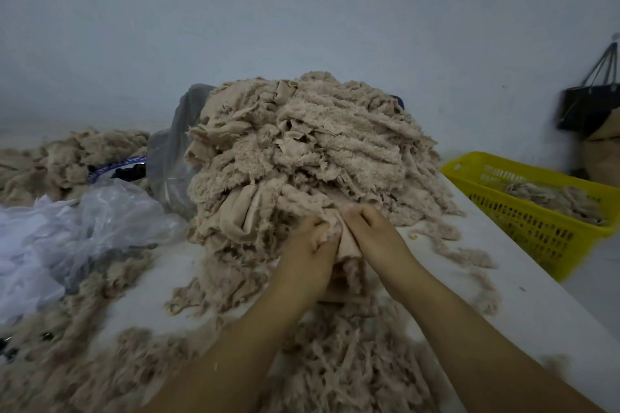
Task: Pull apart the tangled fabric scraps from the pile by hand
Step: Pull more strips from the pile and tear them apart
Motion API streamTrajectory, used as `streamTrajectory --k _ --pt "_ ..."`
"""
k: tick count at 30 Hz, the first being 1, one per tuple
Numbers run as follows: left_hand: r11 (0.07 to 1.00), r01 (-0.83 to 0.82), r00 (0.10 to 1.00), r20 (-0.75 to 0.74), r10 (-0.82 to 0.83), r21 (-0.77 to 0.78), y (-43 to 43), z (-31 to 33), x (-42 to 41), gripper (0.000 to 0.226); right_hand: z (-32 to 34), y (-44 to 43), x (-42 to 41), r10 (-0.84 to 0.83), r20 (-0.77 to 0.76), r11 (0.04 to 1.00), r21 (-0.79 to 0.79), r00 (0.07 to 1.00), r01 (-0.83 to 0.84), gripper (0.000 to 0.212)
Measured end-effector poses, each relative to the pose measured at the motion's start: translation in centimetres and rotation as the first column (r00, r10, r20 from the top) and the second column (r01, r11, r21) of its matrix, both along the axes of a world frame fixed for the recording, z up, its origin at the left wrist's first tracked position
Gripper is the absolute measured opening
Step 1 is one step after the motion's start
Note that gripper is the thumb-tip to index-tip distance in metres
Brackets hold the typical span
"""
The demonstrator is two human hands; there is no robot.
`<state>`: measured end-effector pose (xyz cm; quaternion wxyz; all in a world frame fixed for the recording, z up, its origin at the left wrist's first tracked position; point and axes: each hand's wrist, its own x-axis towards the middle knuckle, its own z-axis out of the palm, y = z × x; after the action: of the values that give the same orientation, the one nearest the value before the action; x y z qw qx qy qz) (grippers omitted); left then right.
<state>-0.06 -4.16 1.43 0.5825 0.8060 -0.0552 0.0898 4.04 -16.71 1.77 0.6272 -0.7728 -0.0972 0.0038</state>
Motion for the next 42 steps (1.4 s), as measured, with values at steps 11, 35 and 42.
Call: streamTrajectory --k 11,35,42 --pt "0.895 -0.198 0.91 -0.414 0.017 -0.4 0.1 0.8 1.8 0.029 -2.1 1.0 -1.3 0.006 0.186 0.989 -0.146 0.983 0.021 0.031" --pt "0.987 0.152 0.962 -0.222 -0.16 -0.054 0.7 0.0 1.5 0.037 -0.7 -3.5 2.4 -0.331 -0.071 0.822 0.468 0.941 0.324 0.05" --pt "0.973 0.185 0.973 -0.117 -0.201 -0.136 0.3 0.2 1.1 0.038 -1.1 -1.9 1.8 -0.387 0.064 0.894 0.271 0.92 0.357 0.016"
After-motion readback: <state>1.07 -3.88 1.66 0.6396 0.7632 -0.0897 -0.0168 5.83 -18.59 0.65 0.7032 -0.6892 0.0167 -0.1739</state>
